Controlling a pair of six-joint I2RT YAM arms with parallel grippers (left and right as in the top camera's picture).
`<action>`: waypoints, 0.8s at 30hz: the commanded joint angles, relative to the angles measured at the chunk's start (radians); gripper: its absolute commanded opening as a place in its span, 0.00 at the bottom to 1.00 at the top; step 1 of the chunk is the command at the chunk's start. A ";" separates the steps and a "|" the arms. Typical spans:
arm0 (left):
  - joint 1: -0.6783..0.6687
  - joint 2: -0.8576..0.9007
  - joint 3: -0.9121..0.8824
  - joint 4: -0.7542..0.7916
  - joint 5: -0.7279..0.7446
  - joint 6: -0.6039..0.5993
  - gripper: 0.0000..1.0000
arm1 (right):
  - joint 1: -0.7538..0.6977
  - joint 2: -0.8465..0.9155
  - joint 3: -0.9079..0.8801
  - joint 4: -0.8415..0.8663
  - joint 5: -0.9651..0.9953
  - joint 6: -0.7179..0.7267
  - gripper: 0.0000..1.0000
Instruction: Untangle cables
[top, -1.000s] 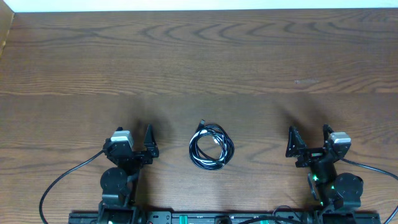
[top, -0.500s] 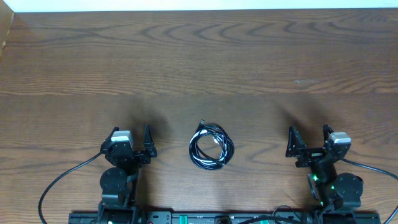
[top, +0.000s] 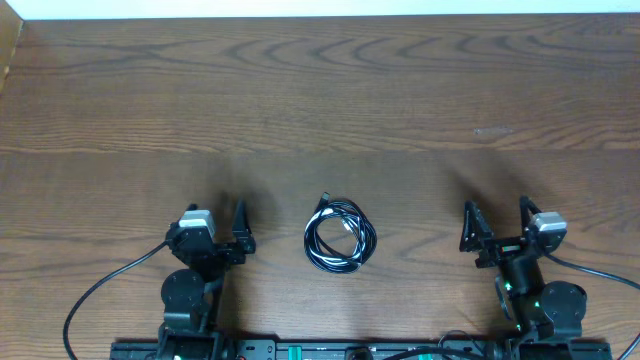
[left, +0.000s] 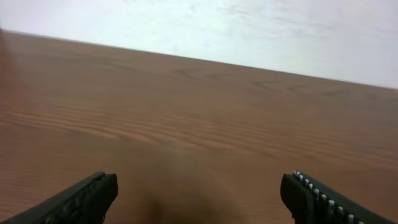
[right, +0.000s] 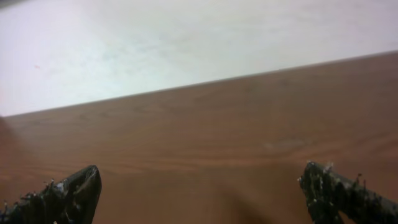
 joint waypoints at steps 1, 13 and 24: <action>-0.001 -0.009 -0.005 0.001 0.160 -0.109 0.90 | 0.006 -0.006 -0.003 0.038 -0.115 0.016 0.99; -0.002 0.297 0.481 -0.302 0.322 -0.132 0.90 | 0.006 0.188 0.327 -0.143 -0.190 0.016 0.99; -0.002 0.661 1.043 -0.835 0.442 -0.169 0.90 | 0.009 0.750 0.932 -0.781 -0.440 -0.014 0.99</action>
